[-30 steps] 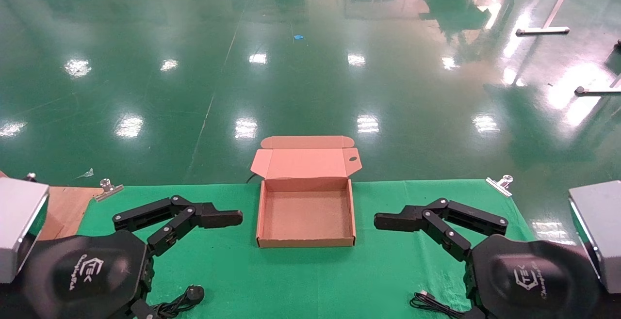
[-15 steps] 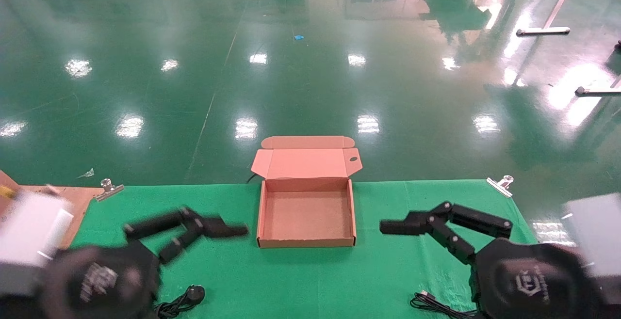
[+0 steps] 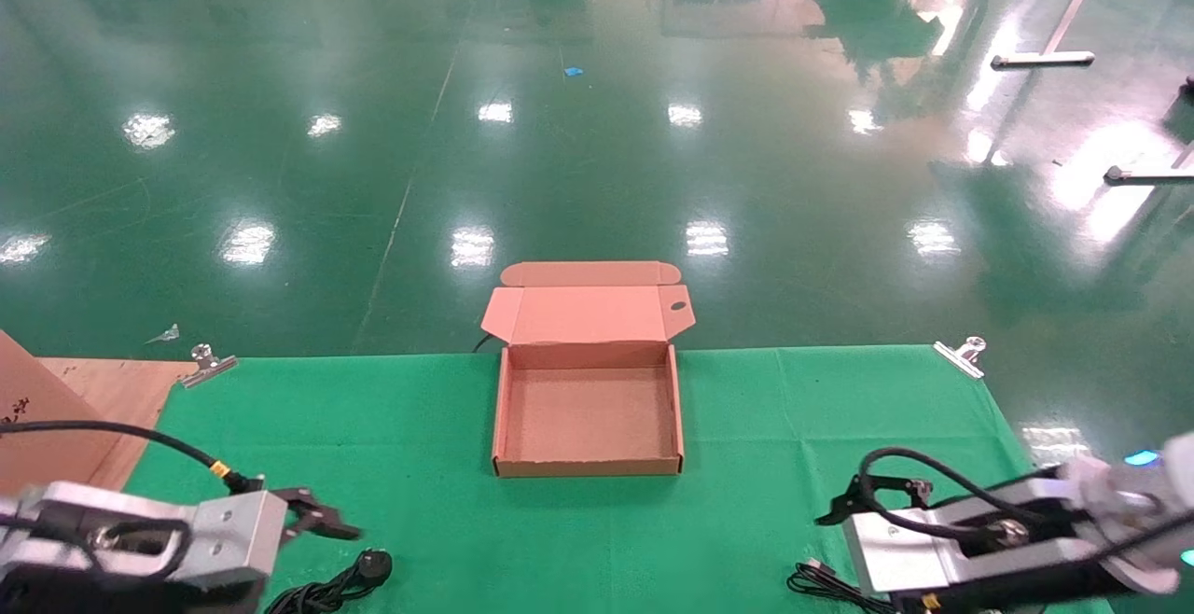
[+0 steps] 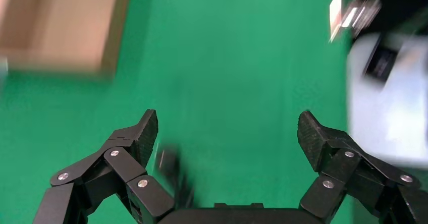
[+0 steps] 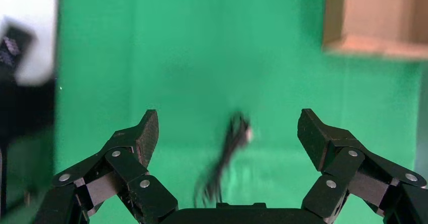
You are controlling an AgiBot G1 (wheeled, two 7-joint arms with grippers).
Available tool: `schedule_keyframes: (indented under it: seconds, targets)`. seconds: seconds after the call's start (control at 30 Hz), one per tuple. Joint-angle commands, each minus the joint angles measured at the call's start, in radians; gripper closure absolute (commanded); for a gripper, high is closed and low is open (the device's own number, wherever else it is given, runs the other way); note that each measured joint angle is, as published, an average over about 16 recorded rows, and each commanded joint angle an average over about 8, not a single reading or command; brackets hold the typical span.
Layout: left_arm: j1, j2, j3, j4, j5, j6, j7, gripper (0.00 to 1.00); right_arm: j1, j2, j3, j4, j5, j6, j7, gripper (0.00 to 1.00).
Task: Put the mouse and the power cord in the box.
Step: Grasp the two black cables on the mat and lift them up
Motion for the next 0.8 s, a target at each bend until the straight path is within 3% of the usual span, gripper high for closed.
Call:
schedule_keyframes:
  seconds: [0.03, 0.33, 0.8]
  targets:
    - [-0.043, 0.016, 0.041, 0.055, 0.087, -0.001, 0.020, 0.00, 0.034, -0.039, -0.040, -0.042, -0.089, 0.005, -0.012, 0.00]
    - [-0.124, 0.161, 0.165, 0.305, 0.356, -0.114, 0.064, 0.00, 0.060, -0.195, -0.134, -0.313, -0.276, 0.121, -0.120, 0.00]
    - [-0.148, 0.319, 0.192, 0.637, 0.403, -0.239, 0.197, 0.00, 0.084, -0.357, -0.159, -0.716, -0.297, 0.259, -0.343, 0.00]
